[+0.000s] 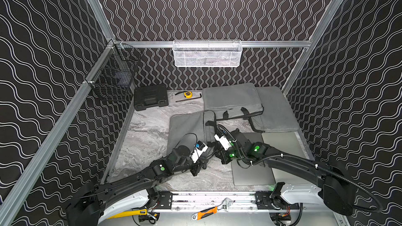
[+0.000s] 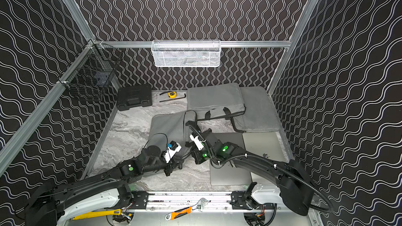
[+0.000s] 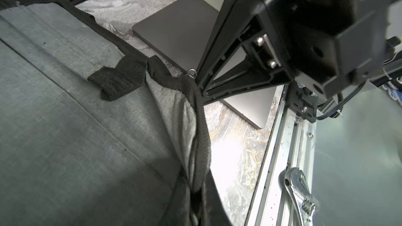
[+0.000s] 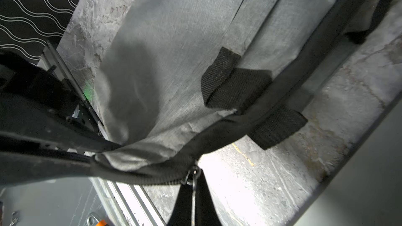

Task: Open the zippered laptop bag and take out the laptop
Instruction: Unzip the zipper on the zippered laptop bag.

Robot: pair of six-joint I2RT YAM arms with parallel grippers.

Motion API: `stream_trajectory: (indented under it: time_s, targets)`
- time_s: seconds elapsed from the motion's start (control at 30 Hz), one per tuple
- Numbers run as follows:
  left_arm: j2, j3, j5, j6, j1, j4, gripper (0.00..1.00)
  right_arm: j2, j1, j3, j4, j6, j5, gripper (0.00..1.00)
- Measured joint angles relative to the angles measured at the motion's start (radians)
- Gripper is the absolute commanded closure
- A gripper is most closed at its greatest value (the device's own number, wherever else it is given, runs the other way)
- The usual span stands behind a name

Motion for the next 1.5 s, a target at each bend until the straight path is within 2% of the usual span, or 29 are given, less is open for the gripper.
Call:
stream_trajectory:
  time_s: [0.3, 0.33, 0.43, 0.53, 0.57, 0.6, 0.63, 0.67, 0.87, 1.0, 1.13, 1.27, 1.37, 1.5]
  targets:
    - [-0.031, -0.006, -0.007, 0.014, -0.003, -0.017, 1.00, 0.021, -0.031, 0.010, 0.007, -0.001, -0.057, 1.00]
    - [-0.031, -0.010, -0.006, 0.013, -0.003, -0.014, 0.94, 0.024, -0.032, 0.010, 0.008, -0.003, -0.063, 1.00]
    - [-0.030, -0.025, -0.007, -0.011, -0.004, -0.001, 0.67, 0.028, -0.034, 0.004, 0.014, -0.013, -0.085, 1.00]
    - [-0.016, -0.032, 0.003, -0.045, -0.009, -0.016, 0.48, 0.023, -0.047, -0.020, 0.015, -0.013, -0.049, 1.00]
    - [-0.007, -0.034, 0.002, -0.062, -0.009, -0.023, 0.34, 0.021, -0.053, -0.027, 0.018, -0.014, -0.042, 1.00]
    - [0.002, -0.034, 0.002, -0.070, -0.009, -0.026, 0.26, 0.020, -0.054, -0.032, 0.021, -0.015, -0.038, 1.00]
    - [0.011, -0.034, -0.002, -0.091, -0.009, -0.024, 0.05, 0.018, -0.050, -0.038, 0.031, -0.016, -0.046, 1.00]
    - [0.019, -0.034, -0.004, -0.103, -0.009, -0.023, 0.01, 0.018, -0.048, -0.043, 0.040, -0.015, -0.055, 1.00]
    - [0.101, -0.009, -0.014, -0.154, -0.009, 0.006, 0.01, 0.010, 0.008, -0.084, 0.106, 0.015, -0.083, 1.00]
    - [0.130, 0.035, -0.104, -0.200, -0.009, -0.018, 0.01, 0.008, 0.049, -0.110, 0.155, 0.044, -0.085, 1.00]
    - [0.035, 0.019, -0.224, -0.248, -0.009, -0.074, 0.01, 0.011, 0.066, -0.122, 0.196, 0.071, -0.080, 1.00]
    - [-0.071, -0.018, -0.275, -0.250, -0.009, -0.103, 0.01, 0.022, 0.077, -0.123, 0.226, 0.089, -0.073, 1.00]
    - [-0.159, -0.056, -0.280, -0.229, -0.009, -0.102, 0.11, 0.031, 0.086, -0.122, 0.241, 0.095, -0.061, 1.00]
    - [-0.196, -0.063, -0.248, -0.183, -0.009, -0.105, 0.23, 0.033, 0.101, -0.123, 0.262, 0.115, -0.036, 1.00]
